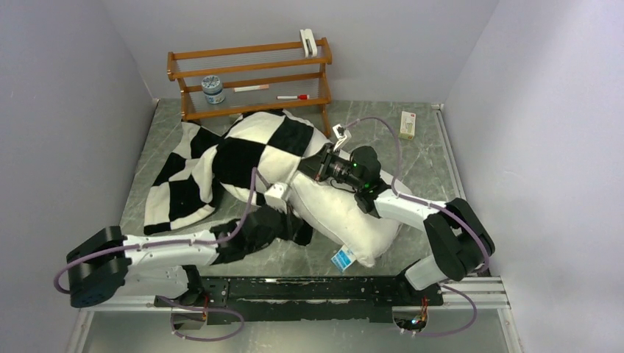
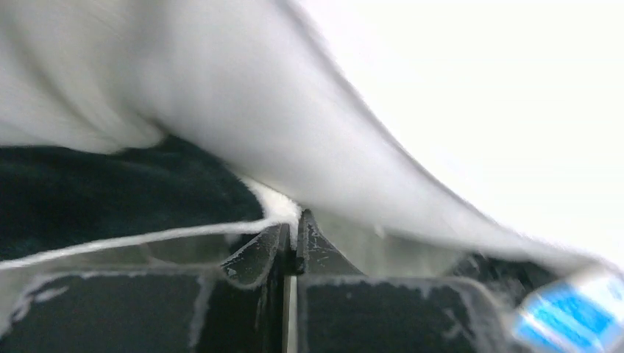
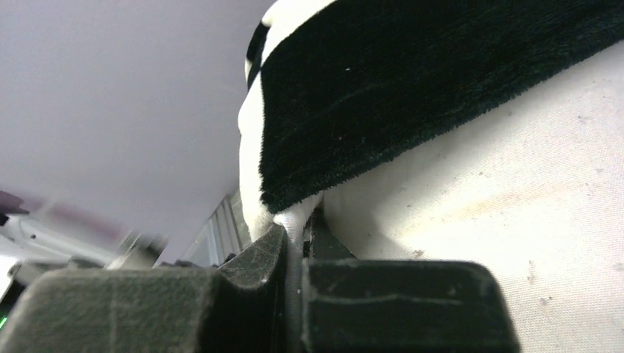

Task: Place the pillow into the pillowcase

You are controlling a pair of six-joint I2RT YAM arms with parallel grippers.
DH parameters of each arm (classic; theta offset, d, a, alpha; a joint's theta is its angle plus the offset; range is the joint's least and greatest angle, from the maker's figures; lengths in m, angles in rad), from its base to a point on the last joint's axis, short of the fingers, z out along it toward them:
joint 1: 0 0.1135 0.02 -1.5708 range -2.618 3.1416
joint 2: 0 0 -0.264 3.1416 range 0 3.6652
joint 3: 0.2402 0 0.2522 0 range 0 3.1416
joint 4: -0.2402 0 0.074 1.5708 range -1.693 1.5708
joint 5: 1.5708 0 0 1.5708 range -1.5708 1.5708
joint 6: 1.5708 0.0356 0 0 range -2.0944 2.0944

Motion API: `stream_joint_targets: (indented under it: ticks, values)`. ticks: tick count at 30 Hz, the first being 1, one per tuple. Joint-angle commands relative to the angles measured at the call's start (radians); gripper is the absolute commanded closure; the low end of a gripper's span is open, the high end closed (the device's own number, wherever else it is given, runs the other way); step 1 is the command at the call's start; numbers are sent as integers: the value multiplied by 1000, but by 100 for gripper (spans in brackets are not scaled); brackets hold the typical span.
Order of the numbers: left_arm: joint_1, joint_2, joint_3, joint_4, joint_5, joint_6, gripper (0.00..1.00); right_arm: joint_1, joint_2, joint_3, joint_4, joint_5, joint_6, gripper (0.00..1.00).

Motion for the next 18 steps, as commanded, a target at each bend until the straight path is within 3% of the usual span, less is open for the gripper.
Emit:
stream_joint_targets:
  ticks: [1,4,6,11,15,18]
  values:
    - [-225,-63,-56,147,-60,32,95,-10,42,89,231,60,78,100]
    - [-260,-87,-76,220,-21,0,95,-9,57,100,243,58,105,100]
    - [-292,-128,-28,159,-64,31,95,-4,43,94,216,58,106,100]
    - [-309,-238,87,24,-119,83,95,38,-77,102,17,58,39,100]
    - [-337,-309,169,-24,-118,91,95,102,-143,133,-64,56,103,100]
    - [-379,-341,272,-74,-117,128,95,198,-178,226,-224,86,122,100]
